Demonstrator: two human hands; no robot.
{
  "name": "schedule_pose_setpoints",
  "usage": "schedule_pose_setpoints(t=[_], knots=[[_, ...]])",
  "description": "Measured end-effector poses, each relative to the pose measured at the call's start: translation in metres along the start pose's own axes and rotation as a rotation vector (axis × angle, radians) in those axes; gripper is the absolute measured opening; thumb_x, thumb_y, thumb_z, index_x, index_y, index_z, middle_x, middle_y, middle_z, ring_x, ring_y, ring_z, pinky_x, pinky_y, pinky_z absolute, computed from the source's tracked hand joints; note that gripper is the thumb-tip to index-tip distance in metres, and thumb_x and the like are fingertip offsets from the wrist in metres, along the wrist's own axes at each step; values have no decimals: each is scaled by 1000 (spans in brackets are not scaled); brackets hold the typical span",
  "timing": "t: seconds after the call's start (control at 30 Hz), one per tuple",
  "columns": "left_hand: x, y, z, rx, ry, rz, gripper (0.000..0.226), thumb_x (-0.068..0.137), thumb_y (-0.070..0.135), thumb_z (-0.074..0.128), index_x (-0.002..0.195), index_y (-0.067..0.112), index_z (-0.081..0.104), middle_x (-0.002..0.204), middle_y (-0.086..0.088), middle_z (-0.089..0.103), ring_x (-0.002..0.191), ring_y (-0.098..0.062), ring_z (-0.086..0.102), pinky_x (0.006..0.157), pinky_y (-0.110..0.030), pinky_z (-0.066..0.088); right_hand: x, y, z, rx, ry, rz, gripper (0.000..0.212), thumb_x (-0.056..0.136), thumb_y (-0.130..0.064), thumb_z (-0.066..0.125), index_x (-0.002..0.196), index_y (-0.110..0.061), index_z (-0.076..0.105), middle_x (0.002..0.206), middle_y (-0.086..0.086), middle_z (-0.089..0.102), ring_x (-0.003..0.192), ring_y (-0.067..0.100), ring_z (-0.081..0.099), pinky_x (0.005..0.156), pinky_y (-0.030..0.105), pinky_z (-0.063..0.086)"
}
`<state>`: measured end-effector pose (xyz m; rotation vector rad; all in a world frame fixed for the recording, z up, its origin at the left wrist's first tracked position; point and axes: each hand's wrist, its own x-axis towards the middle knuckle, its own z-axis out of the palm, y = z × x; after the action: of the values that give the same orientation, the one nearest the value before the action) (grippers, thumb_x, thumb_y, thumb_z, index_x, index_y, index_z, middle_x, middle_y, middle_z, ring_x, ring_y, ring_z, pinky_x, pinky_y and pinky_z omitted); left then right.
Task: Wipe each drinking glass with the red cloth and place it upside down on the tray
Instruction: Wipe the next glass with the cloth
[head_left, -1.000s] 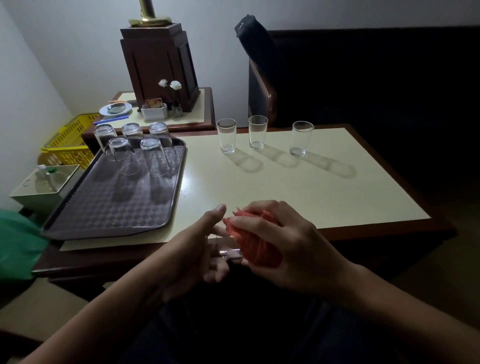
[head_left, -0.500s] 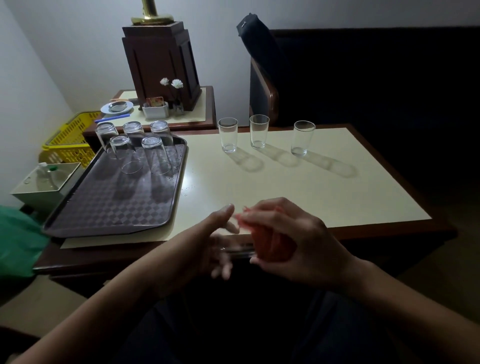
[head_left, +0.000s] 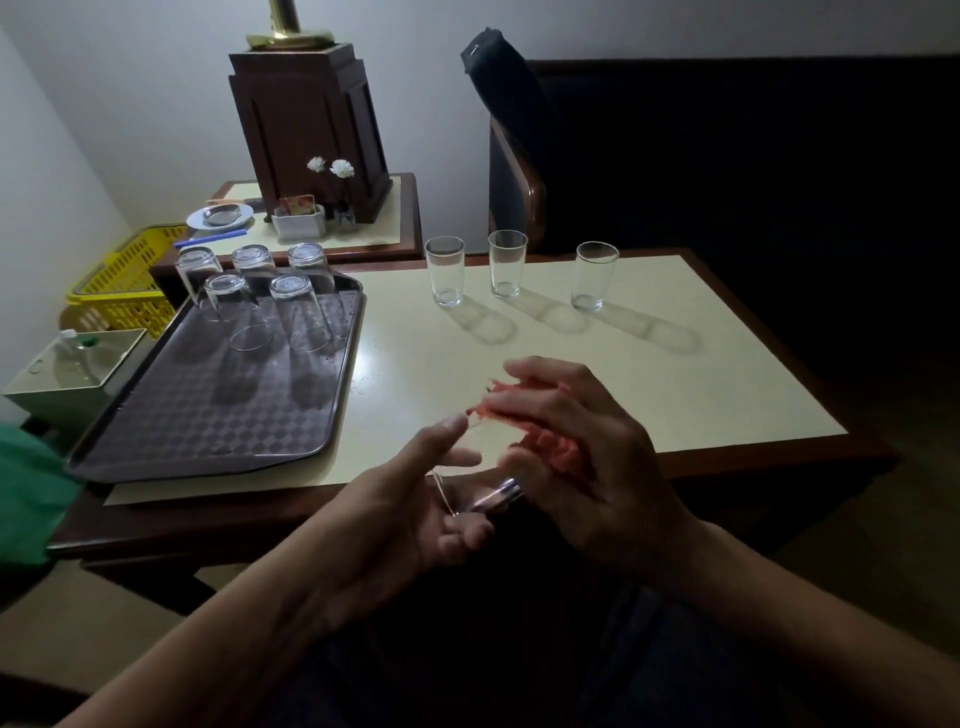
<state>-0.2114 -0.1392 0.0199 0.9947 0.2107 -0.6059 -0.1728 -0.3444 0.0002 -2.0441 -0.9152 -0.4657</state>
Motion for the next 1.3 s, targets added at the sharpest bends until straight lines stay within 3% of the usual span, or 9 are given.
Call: schedule_pose_setpoints(t=[0.13, 0.27, 0.37, 0.6, 0.7, 0.83, 1.07, 1.17, 1.3], knots=[[-4, -2, 0, 529, 13, 349, 45, 78, 20, 88, 116, 19, 64, 102, -16, 66, 78, -23, 64, 68, -29, 51, 13, -7, -15, 552, -81, 659, 34, 95, -39, 71, 100, -6, 77, 92, 15, 76, 83, 33, 72, 75, 46, 62], [-2, -2, -12, 1271, -63, 844, 50, 76, 24, 93, 119, 29, 69, 122, 7, 64, 106, -13, 67, 86, -19, 49, 16, 3, -22, 1101, -468, 1256, 52, 92, -52, 65, 112, -6, 75, 111, 18, 74, 90, 28, 73, 76, 41, 64], [3, -2, -17, 1364, 29, 984, 53, 75, 33, 92, 121, 31, 65, 132, 12, 61, 117, -12, 65, 93, -13, 44, 16, 13, -24, 1191, -507, 1255, 69, 98, -66, 52, 112, -3, 78, 105, 22, 75, 79, 32, 76, 59, 37, 65], [14, -18, -17, 1020, 421, 617, 68, 63, 55, 92, 122, 44, 60, 108, 7, 70, 88, -10, 75, 82, -40, 63, 10, 7, 5, 1113, -174, 1176, 86, 103, -67, 45, 138, 10, 56, 111, 28, 66, 102, 43, 66, 103, 58, 53], [13, -17, -4, 758, 271, 317, 63, 73, 54, 84, 129, 43, 58, 105, -6, 76, 94, -23, 78, 94, -54, 59, 2, -1, 23, 905, 12, 995, 75, 96, -77, 50, 127, -11, 69, 117, 25, 71, 112, 41, 71, 110, 59, 53], [8, -13, 16, 185, -2, 52, 40, 96, 33, 51, 133, 19, 58, 104, -17, 73, 92, -33, 72, 92, -46, 52, -4, -14, 25, 458, -18, 551, 55, 105, -62, 41, 154, -38, 43, 144, -15, 59, 128, -4, 59, 101, 15, 50], [9, -10, 1, -152, -14, 69, 56, 106, 52, 45, 131, 10, 71, 139, -15, 65, 127, -25, 63, 109, -38, 49, -33, -18, 47, -3, -152, -66, 78, 109, -41, 50, 165, 0, 15, 178, 15, 9, 166, 31, 5, 132, 55, 20], [9, -13, -2, -151, 44, 60, 62, 104, 57, 47, 130, 5, 68, 119, -17, 67, 104, -28, 64, 97, -39, 48, -23, -11, 40, 224, -177, 128, 81, 107, -57, 43, 170, -17, 11, 176, 9, 22, 162, 27, 28, 126, 54, 35], [13, -11, 2, -62, 63, 62, 74, 100, 57, 54, 148, 1, 48, 103, -19, 61, 82, -26, 59, 78, -39, 47, -17, -5, 39, 646, -72, 501, 45, 110, -51, 33, 140, -21, 49, 106, 12, 72, 89, 32, 68, 88, 54, 57]])
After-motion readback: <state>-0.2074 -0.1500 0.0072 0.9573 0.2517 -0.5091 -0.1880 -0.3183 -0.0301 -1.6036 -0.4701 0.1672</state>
